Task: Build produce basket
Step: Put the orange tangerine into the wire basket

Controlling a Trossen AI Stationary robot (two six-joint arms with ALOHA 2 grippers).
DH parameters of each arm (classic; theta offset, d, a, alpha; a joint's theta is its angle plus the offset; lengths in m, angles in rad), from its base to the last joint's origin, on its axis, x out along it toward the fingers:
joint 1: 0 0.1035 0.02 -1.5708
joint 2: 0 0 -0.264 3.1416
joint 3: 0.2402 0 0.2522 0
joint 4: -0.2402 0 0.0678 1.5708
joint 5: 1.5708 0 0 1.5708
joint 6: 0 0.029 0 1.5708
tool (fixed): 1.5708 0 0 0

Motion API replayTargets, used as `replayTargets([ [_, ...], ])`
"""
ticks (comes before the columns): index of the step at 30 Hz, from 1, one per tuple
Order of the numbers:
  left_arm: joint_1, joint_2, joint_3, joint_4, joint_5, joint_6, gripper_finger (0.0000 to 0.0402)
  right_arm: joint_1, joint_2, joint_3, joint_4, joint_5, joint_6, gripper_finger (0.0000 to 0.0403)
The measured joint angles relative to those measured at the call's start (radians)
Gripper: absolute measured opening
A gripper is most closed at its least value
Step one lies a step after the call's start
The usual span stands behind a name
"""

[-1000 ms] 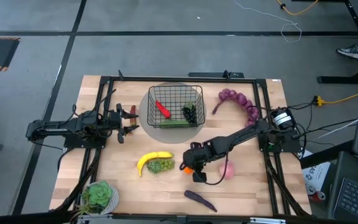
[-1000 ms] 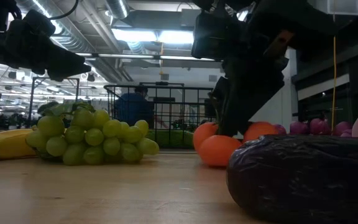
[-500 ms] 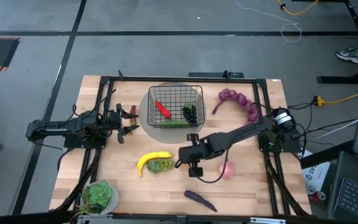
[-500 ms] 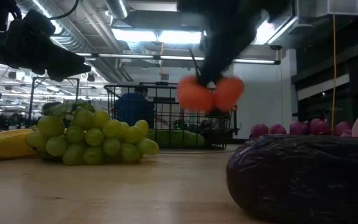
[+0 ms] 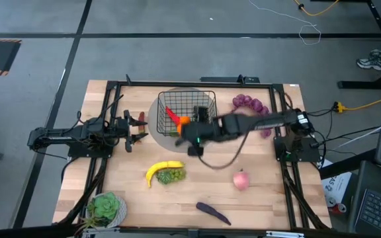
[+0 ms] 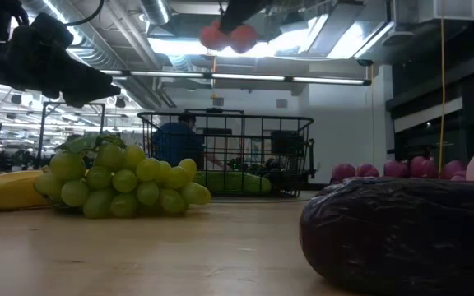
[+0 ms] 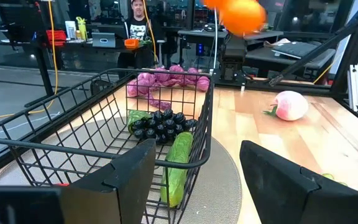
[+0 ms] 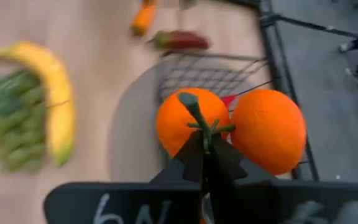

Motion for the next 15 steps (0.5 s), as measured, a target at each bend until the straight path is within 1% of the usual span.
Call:
replayTargets([
  [2, 0.000, 0.000, 0.000, 0.000, 0.000, 0.000, 0.0230, -0.052, -0.001, 0.029, 0.003, -0.018, -0.014, 0.0001],
  [4, 0.000, 0.000, 0.000, 0.000, 0.000, 0.000, 0.0230, -0.109, -0.001, 0.041, 0.012, -0.066, -0.013, 0.0001],
  [9, 0.000, 0.000, 0.000, 0.000, 0.000, 0.000, 0.0230, -0.241, 0.017, 0.041, 0.038, -0.289, 0.036, 0.0001],
  [11, 0.000, 0.000, 0.000, 0.000, 0.000, 0.000, 0.0230, -0.274, 0.040, 0.040, 0.037, -0.353, 0.053, 0.0001],
  [13, 0.000, 0.000, 0.000, 0.000, 0.000, 0.000, 0.0230, -0.294, 0.060, 0.040, 0.033, -0.380, 0.068, 0.0001],
  [15, 0.000, 0.000, 0.000, 0.000, 0.000, 0.000, 0.0230, -0.307, 0.077, 0.040, 0.034, -0.385, 0.074, 0.0002],
])
